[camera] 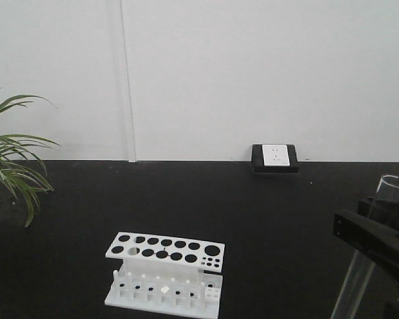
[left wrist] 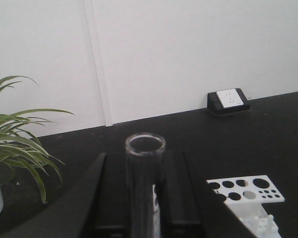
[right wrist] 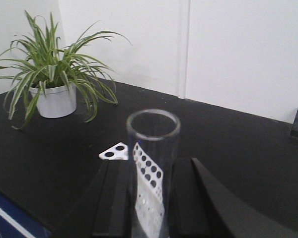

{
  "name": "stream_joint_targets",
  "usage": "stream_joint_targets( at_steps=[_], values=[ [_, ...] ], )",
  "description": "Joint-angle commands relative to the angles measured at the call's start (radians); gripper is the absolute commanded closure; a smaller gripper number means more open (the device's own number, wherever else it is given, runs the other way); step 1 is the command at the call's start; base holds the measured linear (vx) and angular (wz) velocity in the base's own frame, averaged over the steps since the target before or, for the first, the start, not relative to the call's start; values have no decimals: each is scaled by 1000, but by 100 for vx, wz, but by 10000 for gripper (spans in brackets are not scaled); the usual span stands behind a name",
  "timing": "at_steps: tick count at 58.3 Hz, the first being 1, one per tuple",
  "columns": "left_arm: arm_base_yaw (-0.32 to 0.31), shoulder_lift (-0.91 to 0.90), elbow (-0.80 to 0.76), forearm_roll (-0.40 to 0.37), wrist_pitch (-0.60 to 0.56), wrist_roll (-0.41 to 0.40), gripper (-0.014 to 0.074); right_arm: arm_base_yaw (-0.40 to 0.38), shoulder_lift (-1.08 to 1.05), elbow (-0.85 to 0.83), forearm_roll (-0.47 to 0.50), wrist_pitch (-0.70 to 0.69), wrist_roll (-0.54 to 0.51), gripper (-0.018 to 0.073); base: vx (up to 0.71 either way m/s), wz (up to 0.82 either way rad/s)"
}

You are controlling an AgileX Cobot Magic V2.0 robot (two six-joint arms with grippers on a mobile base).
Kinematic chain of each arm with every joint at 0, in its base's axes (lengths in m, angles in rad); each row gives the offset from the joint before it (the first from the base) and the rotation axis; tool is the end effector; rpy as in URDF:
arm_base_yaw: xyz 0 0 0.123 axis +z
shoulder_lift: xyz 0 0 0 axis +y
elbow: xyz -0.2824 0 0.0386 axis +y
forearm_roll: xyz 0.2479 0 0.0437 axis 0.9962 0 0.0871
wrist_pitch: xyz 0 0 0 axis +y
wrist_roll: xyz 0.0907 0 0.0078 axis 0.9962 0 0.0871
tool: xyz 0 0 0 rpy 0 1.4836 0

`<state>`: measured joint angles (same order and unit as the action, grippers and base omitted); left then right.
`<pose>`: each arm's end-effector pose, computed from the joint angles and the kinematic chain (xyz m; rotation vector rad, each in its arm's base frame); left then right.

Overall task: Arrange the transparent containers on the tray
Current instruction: 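Drive the base to the counter with the yellow tray, holding both tubes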

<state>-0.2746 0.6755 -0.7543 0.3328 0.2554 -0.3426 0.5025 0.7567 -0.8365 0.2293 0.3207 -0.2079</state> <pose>0.1348 -0.0301 0.3858 0.1467 1.6423 -0.1566 0.1323 0.0802 0.3949 -0.4751 1.6699 0.4402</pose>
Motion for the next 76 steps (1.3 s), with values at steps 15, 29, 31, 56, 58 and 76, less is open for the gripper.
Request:
stream_joint_targets(
  at_steps=[15, 29, 31, 56, 58, 76],
  values=[
    [-2, -3, -38, -2, -63, -3, 468, -6, -4, -31, -1, -84, -9, 495, -29, 2],
    [-2, -3, -38, -2, -58, -3, 468, -6, -4, -31, -1, -82, -9, 495, -32, 0],
    [-2, -3, -38, -2, -58, -3, 468, -6, -4, -31, -1, -82, -9, 495, -33, 2],
    [-2, -3, -38, -2, -56, -3, 468, -6, -4, -31, -1, -79, -9, 495, -35, 6],
    [-2, -3, -38, -2, -56, -3, 468, -6, -4, -31, -1, -79, -9, 495, -37, 8],
    [-2, -3, -38, -2, -56, -3, 468, -6, -4, -31, -1, -79, -9, 495, -36, 7]
  ],
)
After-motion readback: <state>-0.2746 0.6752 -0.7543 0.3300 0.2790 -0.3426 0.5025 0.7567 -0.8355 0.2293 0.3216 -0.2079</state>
